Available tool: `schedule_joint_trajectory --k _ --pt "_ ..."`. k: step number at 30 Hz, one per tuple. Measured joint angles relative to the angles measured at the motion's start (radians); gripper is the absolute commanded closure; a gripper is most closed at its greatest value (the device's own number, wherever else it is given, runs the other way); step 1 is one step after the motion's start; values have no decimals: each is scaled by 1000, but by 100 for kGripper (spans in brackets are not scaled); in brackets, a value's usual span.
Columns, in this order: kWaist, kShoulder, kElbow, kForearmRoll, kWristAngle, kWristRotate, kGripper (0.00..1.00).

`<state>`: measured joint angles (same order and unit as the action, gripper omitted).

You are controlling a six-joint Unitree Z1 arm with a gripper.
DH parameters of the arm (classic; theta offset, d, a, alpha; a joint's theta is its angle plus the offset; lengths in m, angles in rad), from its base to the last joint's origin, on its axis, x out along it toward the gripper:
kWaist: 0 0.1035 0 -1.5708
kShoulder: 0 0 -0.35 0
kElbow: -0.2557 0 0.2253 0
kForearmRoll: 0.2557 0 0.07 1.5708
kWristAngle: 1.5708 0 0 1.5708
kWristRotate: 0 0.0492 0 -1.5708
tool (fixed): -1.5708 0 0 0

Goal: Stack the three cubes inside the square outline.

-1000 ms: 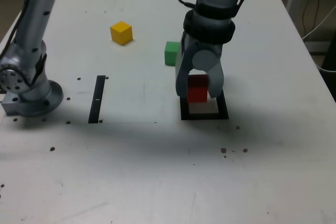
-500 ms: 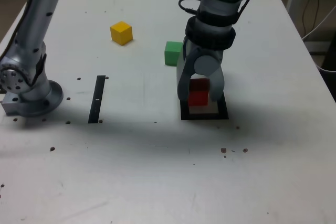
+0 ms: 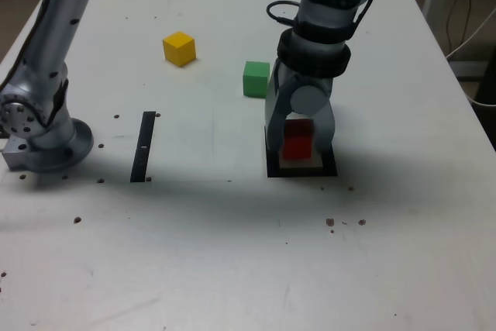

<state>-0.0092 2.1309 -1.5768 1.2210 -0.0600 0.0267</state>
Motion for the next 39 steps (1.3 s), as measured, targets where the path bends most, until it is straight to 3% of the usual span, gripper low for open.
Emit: schedule_joint_trajectory --k 2,7,10,26,39 --pt "0 1 0 -2 0 2 54" --pt "2 3 10 -16 -8 21 13" --pt "4 6 20 -27 -13 27 3" --pt "14 -10 48 -31 -16 28 1" --pt "37 -152 33 45 32 24 1"
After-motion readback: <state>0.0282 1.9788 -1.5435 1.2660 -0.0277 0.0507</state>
